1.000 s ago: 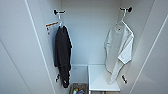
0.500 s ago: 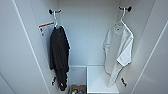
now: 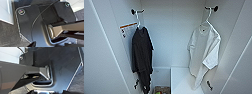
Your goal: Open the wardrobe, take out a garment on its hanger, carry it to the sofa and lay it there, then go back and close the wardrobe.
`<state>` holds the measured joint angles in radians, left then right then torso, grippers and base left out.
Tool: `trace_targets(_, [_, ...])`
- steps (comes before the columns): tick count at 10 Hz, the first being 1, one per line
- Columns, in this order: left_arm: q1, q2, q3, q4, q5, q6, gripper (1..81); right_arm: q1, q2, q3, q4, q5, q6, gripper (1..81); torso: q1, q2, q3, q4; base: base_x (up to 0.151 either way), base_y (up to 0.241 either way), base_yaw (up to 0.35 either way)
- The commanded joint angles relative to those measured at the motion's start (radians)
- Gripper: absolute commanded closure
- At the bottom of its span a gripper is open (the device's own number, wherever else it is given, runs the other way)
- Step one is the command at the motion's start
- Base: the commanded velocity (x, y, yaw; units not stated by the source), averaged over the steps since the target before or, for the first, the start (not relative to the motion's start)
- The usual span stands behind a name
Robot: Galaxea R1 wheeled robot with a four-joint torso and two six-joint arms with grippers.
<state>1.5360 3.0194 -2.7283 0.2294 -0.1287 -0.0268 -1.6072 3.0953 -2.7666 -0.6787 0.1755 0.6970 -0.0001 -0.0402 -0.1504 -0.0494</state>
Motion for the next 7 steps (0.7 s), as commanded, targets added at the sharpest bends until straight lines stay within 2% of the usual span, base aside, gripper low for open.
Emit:
trace_targets(1, [-0.027, -0.003, 0.001, 0.015, 0.052, 0.004, 1.0, 0.025, 0.005, 0.004, -0.010, -0.038, 0.001, 1.0, 0.000, 0.000, 0.000, 0.000, 0.075, 0.000, 0.000])
trace_targets(7, [-0.027, -0.003, 0.001, 0.015, 0.053, 0.004, 1.0, 0.026, 0.004, 0.003, -0.013, -0.039, -0.002, 1.0, 0.000, 0.000, 0.000, 0.000, 0.076, 0.000, 0.000])
